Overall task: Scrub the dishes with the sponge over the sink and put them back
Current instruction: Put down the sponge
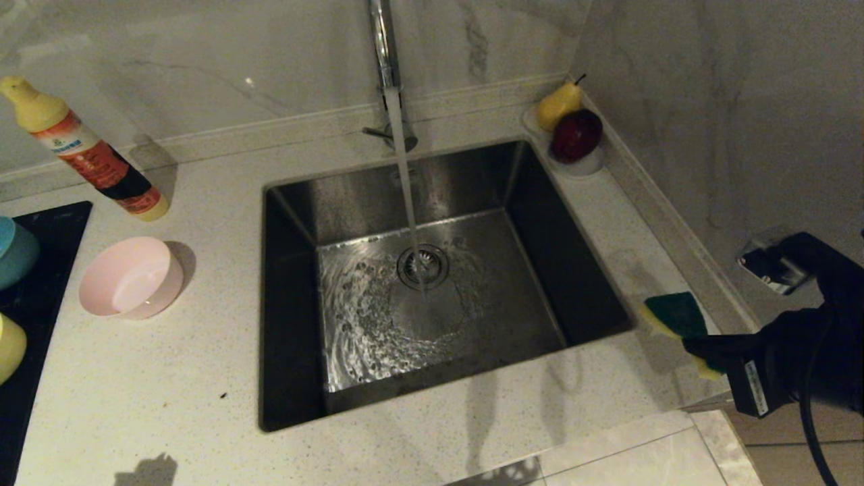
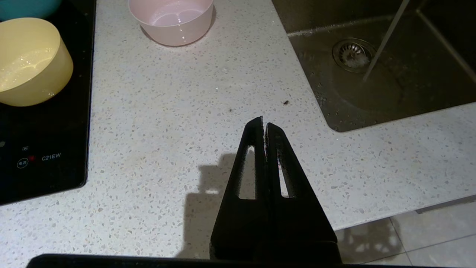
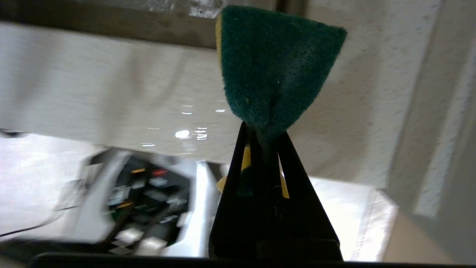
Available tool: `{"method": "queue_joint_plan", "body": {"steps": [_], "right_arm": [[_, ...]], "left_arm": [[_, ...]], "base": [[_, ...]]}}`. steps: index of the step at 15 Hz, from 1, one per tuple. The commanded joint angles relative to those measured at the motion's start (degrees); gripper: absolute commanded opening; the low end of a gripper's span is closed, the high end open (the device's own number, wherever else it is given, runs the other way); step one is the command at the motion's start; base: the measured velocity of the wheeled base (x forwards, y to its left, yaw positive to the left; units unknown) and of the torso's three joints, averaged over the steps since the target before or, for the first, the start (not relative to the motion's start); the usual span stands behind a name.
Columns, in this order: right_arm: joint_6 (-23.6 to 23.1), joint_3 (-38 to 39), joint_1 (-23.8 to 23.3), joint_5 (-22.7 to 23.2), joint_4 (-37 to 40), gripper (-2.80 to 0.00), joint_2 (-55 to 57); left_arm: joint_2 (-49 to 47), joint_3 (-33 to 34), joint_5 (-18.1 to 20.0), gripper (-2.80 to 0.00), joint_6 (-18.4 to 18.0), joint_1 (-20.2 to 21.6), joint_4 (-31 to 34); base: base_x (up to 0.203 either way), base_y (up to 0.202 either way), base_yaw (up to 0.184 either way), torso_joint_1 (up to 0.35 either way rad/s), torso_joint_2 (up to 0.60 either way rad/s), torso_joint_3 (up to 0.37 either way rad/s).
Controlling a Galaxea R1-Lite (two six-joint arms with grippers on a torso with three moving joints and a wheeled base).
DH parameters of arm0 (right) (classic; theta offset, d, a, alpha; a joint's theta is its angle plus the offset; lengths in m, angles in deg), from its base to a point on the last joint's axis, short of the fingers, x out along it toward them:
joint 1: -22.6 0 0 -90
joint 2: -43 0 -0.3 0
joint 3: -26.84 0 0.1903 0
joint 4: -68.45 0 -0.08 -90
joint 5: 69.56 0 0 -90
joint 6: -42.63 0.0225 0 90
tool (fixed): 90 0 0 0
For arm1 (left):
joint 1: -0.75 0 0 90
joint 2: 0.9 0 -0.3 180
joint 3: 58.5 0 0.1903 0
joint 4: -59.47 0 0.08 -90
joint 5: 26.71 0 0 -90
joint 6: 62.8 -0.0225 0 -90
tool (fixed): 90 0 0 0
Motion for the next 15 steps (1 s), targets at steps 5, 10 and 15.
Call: {"method": "queue_joint_plan", "body": {"steps": [5,10,15], "right_arm": [[-3.6,6.2,-6.5,0.3,-10.4,-2.8,1.6],[-3.9,6.2,-10.7,4.0,-12.1,-2.8,5.7],[-3.4,4.6,-11.3,3.9,-18.2,-2.8,11.7]], "left_arm": [[-0.2,2.3,-0.1,-2.8,0.0,0.0,-0.1],[-0.1,2.3,0.0,-2.8,0.0,0.0,-0.1],[-0.2,2.3,-0.1,-2.8,0.0,0.0,-0.1]], "base": [[0.0,0.0,0.0,0.0,0.0,0.0],[0.0,0.0,0.0,0.0,0.0,0.0],[0.0,0.0,0.0,0.0,0.0,0.0]]}}
